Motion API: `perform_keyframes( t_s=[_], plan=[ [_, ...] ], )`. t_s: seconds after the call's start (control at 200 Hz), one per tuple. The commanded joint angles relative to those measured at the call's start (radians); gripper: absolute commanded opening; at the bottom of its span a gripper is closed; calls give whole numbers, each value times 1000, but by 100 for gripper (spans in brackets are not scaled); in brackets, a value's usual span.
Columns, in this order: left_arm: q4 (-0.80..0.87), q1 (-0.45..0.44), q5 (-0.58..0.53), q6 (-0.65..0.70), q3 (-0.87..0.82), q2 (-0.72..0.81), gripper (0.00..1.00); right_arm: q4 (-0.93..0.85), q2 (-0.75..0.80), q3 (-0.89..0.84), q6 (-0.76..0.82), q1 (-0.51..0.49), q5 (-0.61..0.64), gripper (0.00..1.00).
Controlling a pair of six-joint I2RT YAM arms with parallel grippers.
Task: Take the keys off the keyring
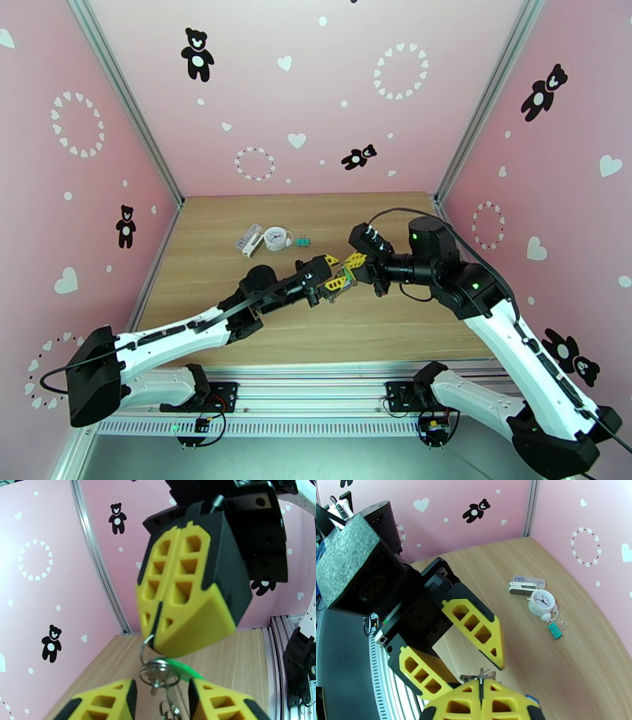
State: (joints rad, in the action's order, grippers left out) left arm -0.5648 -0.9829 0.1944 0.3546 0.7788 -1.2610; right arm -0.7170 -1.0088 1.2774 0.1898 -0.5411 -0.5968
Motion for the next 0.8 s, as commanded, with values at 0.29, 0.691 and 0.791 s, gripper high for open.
perform_keyframes(
  t_s=[0.29, 0.691, 0.791],
  plan=[
    [-38, 8, 0, 34, 2, 32, 41, 26, 20, -4, -28, 8, -22, 0],
    [281, 114, 286, 70, 129, 63, 41, -2, -11, 31, 23, 22, -96, 0],
    [295, 116, 320, 70, 158, 47, 39, -6, -22, 37, 33, 23, -105, 0]
  ],
)
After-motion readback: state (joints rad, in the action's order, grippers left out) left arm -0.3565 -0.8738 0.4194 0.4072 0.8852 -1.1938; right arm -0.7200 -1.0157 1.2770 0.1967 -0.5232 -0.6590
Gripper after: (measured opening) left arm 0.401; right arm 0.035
